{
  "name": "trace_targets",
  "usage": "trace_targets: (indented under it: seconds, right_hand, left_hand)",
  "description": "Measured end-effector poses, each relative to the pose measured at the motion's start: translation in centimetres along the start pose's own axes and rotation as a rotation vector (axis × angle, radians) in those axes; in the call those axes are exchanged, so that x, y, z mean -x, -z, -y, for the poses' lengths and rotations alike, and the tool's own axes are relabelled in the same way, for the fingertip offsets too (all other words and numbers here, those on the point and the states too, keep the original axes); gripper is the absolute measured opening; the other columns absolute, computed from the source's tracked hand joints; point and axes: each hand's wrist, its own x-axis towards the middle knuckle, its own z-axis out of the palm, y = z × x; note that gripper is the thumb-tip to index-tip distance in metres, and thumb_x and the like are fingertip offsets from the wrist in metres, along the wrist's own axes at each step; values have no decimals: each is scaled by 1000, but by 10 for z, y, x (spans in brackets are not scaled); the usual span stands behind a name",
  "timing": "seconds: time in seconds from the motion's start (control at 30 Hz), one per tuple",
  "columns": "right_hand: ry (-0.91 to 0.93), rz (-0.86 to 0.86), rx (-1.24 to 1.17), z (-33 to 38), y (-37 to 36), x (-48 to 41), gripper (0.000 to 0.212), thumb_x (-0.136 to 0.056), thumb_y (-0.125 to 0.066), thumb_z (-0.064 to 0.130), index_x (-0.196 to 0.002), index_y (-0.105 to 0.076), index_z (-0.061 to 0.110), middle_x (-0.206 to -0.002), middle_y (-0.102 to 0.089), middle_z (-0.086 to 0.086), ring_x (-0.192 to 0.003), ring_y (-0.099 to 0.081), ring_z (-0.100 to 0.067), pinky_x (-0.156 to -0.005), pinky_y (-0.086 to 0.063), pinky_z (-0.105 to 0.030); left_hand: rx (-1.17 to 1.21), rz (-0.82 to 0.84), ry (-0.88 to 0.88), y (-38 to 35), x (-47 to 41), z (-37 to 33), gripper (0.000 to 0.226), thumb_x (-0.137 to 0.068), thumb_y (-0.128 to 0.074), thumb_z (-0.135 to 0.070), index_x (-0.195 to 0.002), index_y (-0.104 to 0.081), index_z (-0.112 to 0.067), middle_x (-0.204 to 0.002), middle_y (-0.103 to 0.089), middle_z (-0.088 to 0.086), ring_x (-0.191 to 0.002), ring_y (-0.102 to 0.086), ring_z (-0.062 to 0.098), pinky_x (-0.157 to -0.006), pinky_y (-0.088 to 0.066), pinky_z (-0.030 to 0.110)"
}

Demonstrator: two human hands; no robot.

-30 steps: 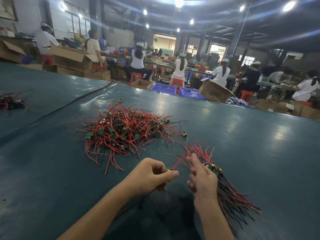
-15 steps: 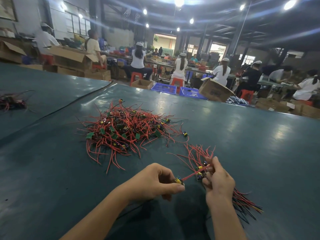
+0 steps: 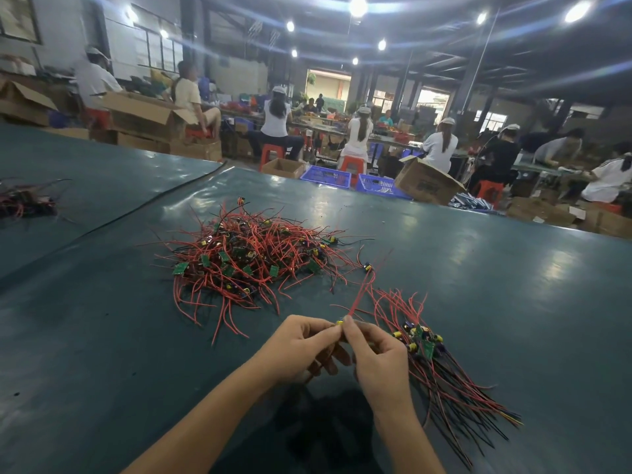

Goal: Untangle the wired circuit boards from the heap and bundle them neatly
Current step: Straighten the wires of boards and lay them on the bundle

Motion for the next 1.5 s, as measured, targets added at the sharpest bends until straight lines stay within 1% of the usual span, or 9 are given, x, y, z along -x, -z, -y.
trace_targets:
  seconds: [0.2,0.4,0.6,0.8,0.9,0.97,1.07,1.33,1.5]
  right_hand:
    - [-126,-224,-44,-1,21,-15,23,-99,-55,22,-80,-67,14,-63,-69,5,-52,-62,-3,-45,-48,-21]
    - [37,-281,544,-3,44,-18,40,-100,-46,32,-64,-51,17,-56,-51,5,-57,-46,-21,-55,-38,-35]
    - [-11,-222,1021,-3,52,-14,32,-101,-44,36,-88,-69,21,-81,-52,2,-90,-52,-28,-60,-37,-32]
    - [221,-309,712,-3,43,-11,20,-91,-67,21,-108,-74,16,-90,-58,5,-81,-59,-16,-66,-40,-19]
    - [12,-92,408,-10,26,-11,16,-90,-67,17,-103,-74,10,-79,-69,4,-67,-61,-9,-68,-51,-18]
    - [-155,30,321,-18,19,-10,17,-92,-66,18,-105,-71,9,-79,-70,4,-67,-62,-6,-69,-55,-27]
    - [-136,42,473,-21,19,-8,21,-92,-65,22,-111,-68,14,-89,-68,10,-80,-62,3,-67,-44,-5]
    - [-131,-23,732,-13,30,-6,26,-93,-59,35,-114,-67,22,-99,-69,8,-98,-63,-14,-97,-47,-37]
    - [-123,-8,745,-10,27,-3,24,-93,-58,38,-112,-67,26,-94,-66,14,-98,-63,-12,-100,-45,-42]
  left_hand:
    - [-254,189,29,-9,4,11,24,-98,-56,-23,-105,-73,-7,-92,-76,7,-78,-67,12,-80,-55,33]
    - [-578,-240,-179,5,-2,21,18,-93,-60,-24,-104,-73,-19,-92,-72,-10,-84,-64,1,-85,-52,27]
    - [-991,-504,-148,39,-11,37,33,-92,-56,-37,-124,-60,-27,-138,-46,-4,-129,-37,17,-108,-29,34]
    - [-1167,-467,278,63,-16,57,55,-94,-42,-52,-145,-33,-36,-162,-6,10,-146,-8,29,-115,-14,49]
    - [-1195,-447,346,65,-17,60,57,-93,-37,-57,-146,-33,-36,-161,-14,11,-144,-17,31,-114,-15,49]
    - [-1178,-512,266,66,-16,58,55,-92,-44,-53,-143,-38,-34,-158,-22,8,-142,-22,29,-113,-17,48]
    - [-1094,-725,9,69,-14,50,50,-88,-59,-37,-136,-49,-26,-145,-39,5,-131,-35,27,-107,-25,47]
    - [-791,-1202,-324,101,-7,34,26,-80,-67,-7,-106,-66,-12,-128,-47,14,-110,-47,29,-97,-40,47]
    - [-97,-1262,36,123,-4,35,60,-86,-61,-11,-140,-38,-21,-146,-26,13,-98,-57,23,-91,-50,44]
